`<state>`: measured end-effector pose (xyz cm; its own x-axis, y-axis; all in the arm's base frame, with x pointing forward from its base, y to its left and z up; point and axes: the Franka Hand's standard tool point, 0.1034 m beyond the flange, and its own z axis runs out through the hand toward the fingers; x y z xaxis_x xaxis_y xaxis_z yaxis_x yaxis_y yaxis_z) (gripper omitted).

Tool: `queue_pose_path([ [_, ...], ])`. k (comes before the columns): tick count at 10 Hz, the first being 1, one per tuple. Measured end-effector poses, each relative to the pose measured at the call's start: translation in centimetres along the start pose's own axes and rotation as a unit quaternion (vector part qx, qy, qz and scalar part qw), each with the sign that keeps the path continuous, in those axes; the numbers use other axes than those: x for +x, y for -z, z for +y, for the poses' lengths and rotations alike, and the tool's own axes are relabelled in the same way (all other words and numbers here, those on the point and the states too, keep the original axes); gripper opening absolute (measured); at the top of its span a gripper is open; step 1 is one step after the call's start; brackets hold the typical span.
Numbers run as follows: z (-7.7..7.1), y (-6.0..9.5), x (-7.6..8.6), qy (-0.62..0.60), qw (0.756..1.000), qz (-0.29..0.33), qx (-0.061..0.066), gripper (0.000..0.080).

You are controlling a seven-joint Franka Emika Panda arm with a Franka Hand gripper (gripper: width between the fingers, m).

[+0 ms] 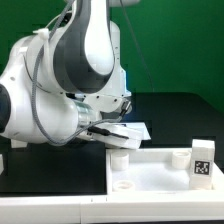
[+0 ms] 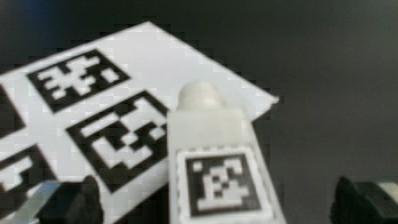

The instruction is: Assemble square table

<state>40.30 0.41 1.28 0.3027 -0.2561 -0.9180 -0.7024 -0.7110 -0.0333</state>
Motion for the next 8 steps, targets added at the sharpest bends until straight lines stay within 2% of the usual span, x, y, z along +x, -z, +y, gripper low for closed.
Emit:
queue_pose_path([
  [1,-0.1,-0.3,-0.1,0.001,1.000,0.000,-0.002,0.0649],
  [2,-0.1,-0.3,-0.1,0.001,1.000,0.000,-0.002,0.0560],
  [3,-0.1,-0.3,-0.1,0.001,1.000,0.000,-0.002,0.0424],
  [4,-0.1,-0.3,-0.1,0.001,1.000,0.000,-0.002,0.0424],
  [5,-0.1,-0.3,-0.1,0.001,1.000,-0.001,-0.002,0.0281],
  [7,-0.3,-0.3,-0.1,0.004,1.000,0.003,-0.006,0.0282],
  [8,-1.4,0.3,-1.0,0.017,1.000,0.017,-0.014,0.0282],
])
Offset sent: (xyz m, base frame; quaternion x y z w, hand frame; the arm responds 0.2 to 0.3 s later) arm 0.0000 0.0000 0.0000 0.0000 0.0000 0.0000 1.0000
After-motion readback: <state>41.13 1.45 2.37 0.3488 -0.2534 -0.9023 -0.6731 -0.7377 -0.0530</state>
